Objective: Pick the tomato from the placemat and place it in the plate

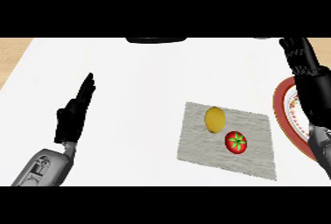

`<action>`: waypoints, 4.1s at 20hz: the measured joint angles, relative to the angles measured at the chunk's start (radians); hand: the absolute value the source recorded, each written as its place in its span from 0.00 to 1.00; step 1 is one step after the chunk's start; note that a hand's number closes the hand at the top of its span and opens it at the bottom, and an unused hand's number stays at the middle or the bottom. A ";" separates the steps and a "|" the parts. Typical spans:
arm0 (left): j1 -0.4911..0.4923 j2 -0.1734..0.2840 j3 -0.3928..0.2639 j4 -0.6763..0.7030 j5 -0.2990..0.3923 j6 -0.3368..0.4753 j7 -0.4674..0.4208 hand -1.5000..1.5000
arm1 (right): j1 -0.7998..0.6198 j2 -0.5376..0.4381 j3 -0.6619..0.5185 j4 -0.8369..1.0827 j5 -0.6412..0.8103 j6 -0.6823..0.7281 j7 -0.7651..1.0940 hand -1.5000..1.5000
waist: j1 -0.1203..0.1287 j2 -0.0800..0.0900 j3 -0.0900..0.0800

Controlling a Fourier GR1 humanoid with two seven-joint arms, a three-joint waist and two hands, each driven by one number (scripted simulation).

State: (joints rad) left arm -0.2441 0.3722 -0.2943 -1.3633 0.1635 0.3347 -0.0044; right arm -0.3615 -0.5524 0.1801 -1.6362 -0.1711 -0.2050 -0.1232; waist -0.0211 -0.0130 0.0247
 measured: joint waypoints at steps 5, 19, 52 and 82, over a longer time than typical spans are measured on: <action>-0.031 0.016 0.007 -0.013 -0.020 -0.005 0.019 0.50 | -0.014 0.155 -0.036 0.061 0.001 -0.203 0.122 0.00 | 0.021 0.011 -0.018; -0.021 0.045 0.042 -0.024 0.020 -0.077 0.048 0.50 | 0.112 0.365 0.286 0.313 0.627 -0.678 0.537 0.00 | 0.025 0.011 -0.029; -0.027 0.015 0.094 -0.025 -0.016 -0.109 0.070 0.50 | 0.193 0.322 0.160 -0.237 0.929 0.272 1.296 0.00 | 0.017 0.012 -0.026; -0.016 -0.095 0.203 -0.024 -0.145 -0.205 0.082 0.50 | 0.297 0.436 0.047 0.031 1.077 0.301 1.131 1.00 | 0.020 0.013 -0.025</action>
State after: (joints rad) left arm -0.2600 0.2776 -0.0916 -1.3875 0.0181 0.1294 0.0777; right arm -0.0641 -0.1169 0.2273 -1.6049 0.9054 0.0960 1.0075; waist -0.0014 -0.0002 -0.0001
